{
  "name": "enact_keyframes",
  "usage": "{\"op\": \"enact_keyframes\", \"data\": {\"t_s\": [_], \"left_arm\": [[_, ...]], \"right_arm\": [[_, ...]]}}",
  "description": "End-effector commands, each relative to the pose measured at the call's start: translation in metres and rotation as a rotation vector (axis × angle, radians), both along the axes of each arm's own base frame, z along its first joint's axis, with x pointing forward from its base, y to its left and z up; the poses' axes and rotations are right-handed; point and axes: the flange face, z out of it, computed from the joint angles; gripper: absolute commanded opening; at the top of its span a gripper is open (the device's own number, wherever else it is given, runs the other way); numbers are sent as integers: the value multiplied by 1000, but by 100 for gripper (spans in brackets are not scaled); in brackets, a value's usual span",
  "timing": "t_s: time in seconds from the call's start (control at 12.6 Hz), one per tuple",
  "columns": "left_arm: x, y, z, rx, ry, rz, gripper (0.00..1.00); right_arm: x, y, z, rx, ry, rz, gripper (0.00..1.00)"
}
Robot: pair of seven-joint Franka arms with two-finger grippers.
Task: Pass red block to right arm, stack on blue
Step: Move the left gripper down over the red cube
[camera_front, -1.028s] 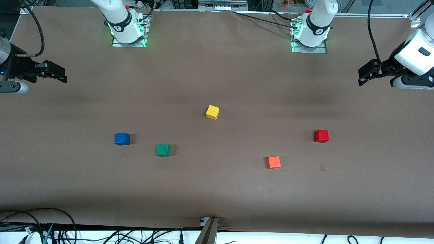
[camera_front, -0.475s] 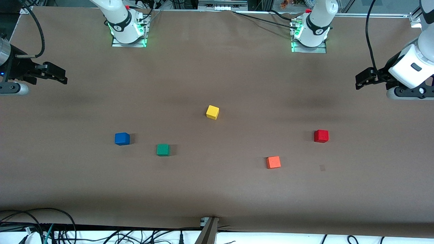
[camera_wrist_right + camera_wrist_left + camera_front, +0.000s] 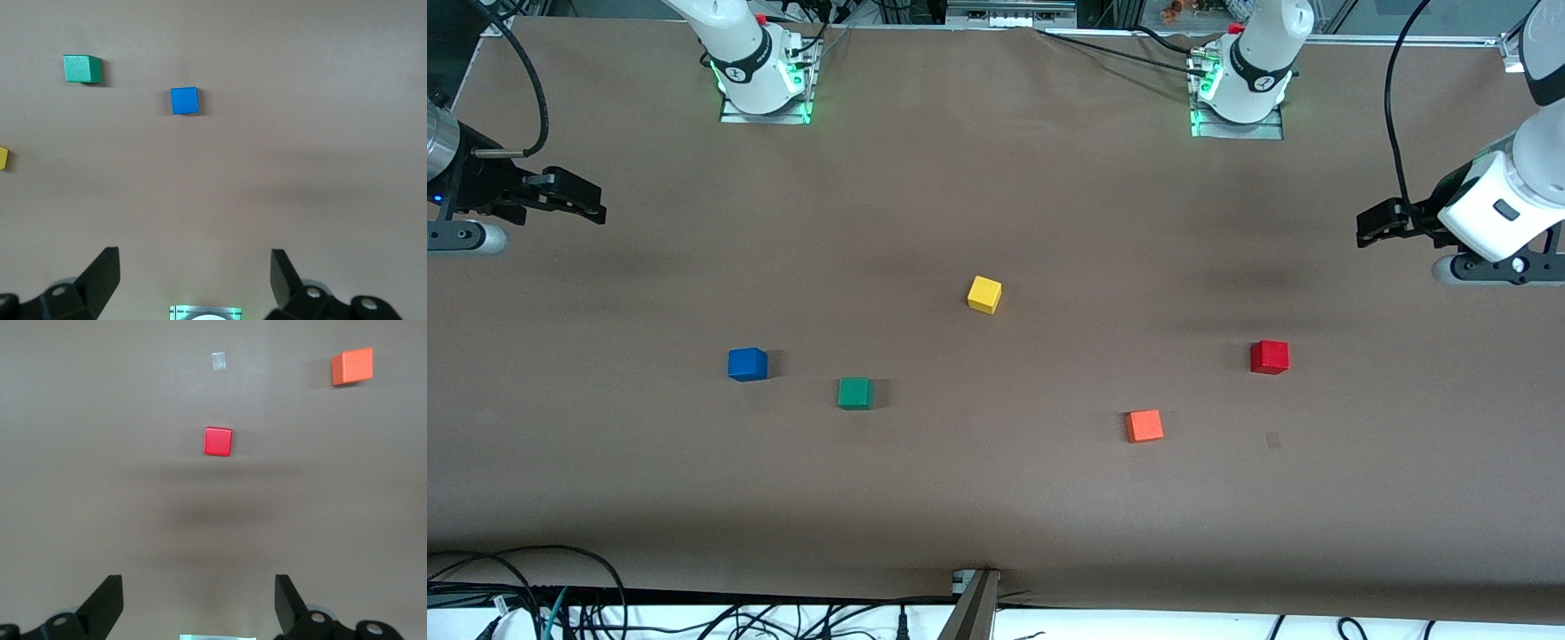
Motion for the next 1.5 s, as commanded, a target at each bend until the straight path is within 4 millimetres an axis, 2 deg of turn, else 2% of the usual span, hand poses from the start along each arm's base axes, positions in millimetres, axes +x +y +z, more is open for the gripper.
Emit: {"op": "enact_keyframes", "data": {"t_s": [0.0, 0.32, 0.47, 0.71, 0.95, 1.19, 1.42], "left_arm": [[15, -1, -18, -21, -3, -24, 100], [48, 5, -76, -16, -31, -27, 100], [62, 7, -116, -19, -23, -25, 100], [75, 22, -181, -23, -46, -10, 100], [70, 22, -249, -4, -138, -41, 100], [56, 38, -307, 16, -186, -64, 100], [41, 30, -327, 3, -139, -70, 100]], "right_arm": [[6, 1, 1, -9, -1, 14, 100], [7, 2, -2, -9, 2, 14, 100], [7, 2, -2, -9, 2, 14, 100], [7, 3, -2, -9, 2, 16, 100], [8, 4, -5, -11, 7, 17, 100], [8, 4, -6, -10, 8, 17, 100], [10, 2, -8, -9, 13, 14, 100]]}}
